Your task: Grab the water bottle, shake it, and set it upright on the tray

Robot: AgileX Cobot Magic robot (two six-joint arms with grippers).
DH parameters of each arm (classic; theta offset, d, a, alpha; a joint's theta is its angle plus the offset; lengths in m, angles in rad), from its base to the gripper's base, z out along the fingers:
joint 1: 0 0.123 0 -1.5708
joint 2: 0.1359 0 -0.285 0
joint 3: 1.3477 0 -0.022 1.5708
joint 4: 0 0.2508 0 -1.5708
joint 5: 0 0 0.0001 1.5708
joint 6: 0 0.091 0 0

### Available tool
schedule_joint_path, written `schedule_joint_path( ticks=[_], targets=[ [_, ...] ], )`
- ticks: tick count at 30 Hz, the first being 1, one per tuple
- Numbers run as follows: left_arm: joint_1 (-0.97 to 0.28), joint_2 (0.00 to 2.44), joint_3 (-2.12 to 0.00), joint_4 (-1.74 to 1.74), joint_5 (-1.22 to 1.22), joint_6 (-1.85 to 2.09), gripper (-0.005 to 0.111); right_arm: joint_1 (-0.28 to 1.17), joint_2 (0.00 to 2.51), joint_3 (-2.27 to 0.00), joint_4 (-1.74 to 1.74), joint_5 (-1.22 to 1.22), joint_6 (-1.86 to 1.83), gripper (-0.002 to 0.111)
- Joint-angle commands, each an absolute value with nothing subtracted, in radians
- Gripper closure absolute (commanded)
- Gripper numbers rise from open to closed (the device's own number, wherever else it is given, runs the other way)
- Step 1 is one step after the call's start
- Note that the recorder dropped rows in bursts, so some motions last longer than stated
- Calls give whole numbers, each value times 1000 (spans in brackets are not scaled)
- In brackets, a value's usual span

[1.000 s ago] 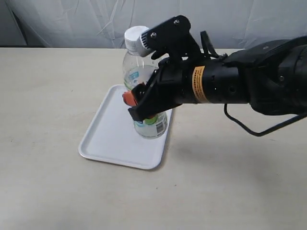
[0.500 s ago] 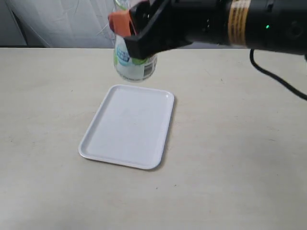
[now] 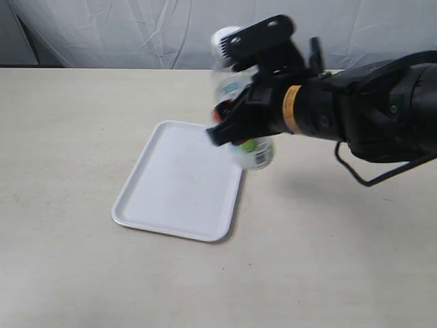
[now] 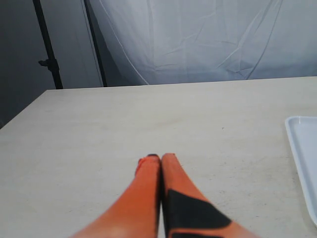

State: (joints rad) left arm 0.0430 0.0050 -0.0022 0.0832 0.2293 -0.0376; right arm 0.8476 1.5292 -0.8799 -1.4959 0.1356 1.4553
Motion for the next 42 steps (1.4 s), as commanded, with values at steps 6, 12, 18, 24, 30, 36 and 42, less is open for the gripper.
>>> schedule_joint_path(
  ticks=[6,12,18,24,30,36,42],
  targets=[
    [47,0,0,84,225,-46,107,839,1508,-898,-1407,-538,1367,109],
    [47,0,0,84,225,-46,107,839,1514,-906,-1337,170,1356,109],
    [47,0,0,84,225,-46,107,840,1512,-893,-1257,-85,1395,109],
    [47,0,0,84,225,-46,107,840,1545,-895,-1283,-502,1257,109],
    [47,0,0,84,225,-44,107,838,1545,-895,-1277,281,1260,109],
    [47,0,0,84,225,-44,107,838,1545,-893,-1245,74,1319,109],
    [47,0,0,84,225,-45,107,838,1564,-895,-1243,-546,1243,109]
  ],
)
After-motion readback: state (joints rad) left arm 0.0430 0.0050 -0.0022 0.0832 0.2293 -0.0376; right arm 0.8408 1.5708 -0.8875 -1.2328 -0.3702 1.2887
